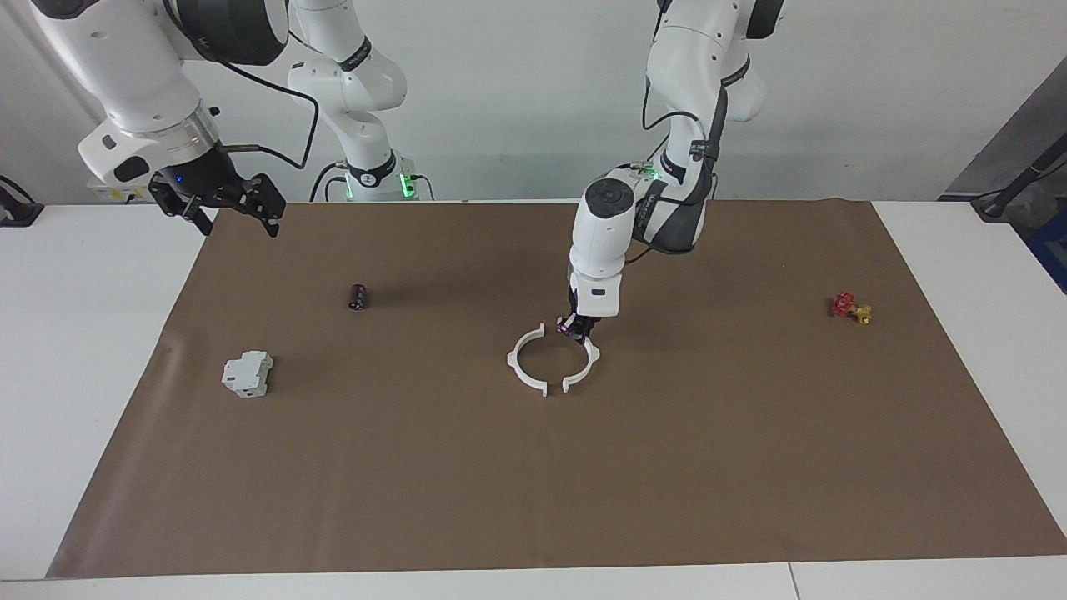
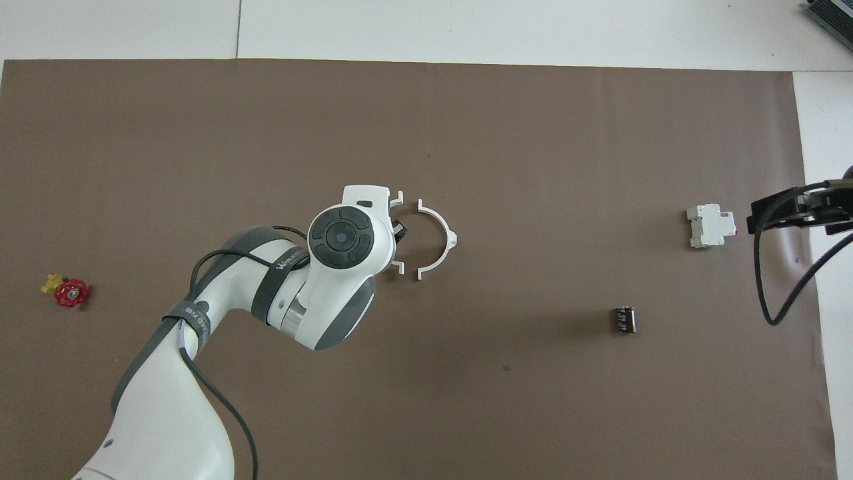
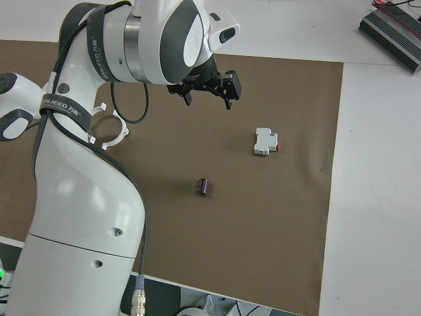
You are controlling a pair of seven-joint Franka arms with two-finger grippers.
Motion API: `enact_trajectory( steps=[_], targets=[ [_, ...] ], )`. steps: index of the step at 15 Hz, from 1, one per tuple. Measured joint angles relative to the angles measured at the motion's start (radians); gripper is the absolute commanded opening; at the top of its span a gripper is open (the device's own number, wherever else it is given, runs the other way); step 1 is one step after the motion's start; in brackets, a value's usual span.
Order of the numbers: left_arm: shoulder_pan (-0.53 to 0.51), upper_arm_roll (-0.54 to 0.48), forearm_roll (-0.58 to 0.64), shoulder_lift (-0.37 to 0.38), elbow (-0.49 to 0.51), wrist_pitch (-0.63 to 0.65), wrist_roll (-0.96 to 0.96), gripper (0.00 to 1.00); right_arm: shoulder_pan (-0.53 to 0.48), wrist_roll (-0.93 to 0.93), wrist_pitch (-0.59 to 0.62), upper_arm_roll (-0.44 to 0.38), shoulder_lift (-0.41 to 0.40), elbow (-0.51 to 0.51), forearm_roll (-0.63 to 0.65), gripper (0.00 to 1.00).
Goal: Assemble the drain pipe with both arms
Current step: 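Carry the half-ring with the left gripper to the placed half-ring, then press the held half-ring onto the placed one with the left gripper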
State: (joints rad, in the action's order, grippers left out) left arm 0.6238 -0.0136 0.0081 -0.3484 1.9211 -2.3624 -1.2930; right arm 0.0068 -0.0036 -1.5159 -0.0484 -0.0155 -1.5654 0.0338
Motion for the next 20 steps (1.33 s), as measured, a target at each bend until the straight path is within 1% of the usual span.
enact_trajectory(
  steps=[2, 8, 12, 15, 20],
  targets=[
    [-0.002, -0.010, 0.008, -0.022, -0.026, 0.002, 0.000, 0.00, 0.000, 0.000, 0.000, 0.000, 0.000, 0.000, 0.000, 1.00],
    [0.018, -0.005, 0.024, -0.027, -0.031, 0.006, -0.050, 0.00, 0.000, 0.000, 0.000, 0.000, 0.000, 0.000, 0.000, 1.00],
    [0.056, -0.004, 0.050, -0.030, -0.028, 0.041, -0.088, 0.00, 0.000, 0.000, 0.000, 0.000, 0.000, 0.000, 0.000, 1.00],
    [0.059, -0.004, 0.090, -0.030, -0.031, 0.120, -0.121, 0.00, 0.000, 0.000, 0.000, 0.000, 0.000, 0.000, 0.000, 1.00],
    [0.071, -0.004, 0.117, -0.029, -0.034, 0.121, -0.186, 0.00, 0.000, 0.000, 0.000, 0.000, 0.000, 0.000, 0.000, 1.00]
  ],
)
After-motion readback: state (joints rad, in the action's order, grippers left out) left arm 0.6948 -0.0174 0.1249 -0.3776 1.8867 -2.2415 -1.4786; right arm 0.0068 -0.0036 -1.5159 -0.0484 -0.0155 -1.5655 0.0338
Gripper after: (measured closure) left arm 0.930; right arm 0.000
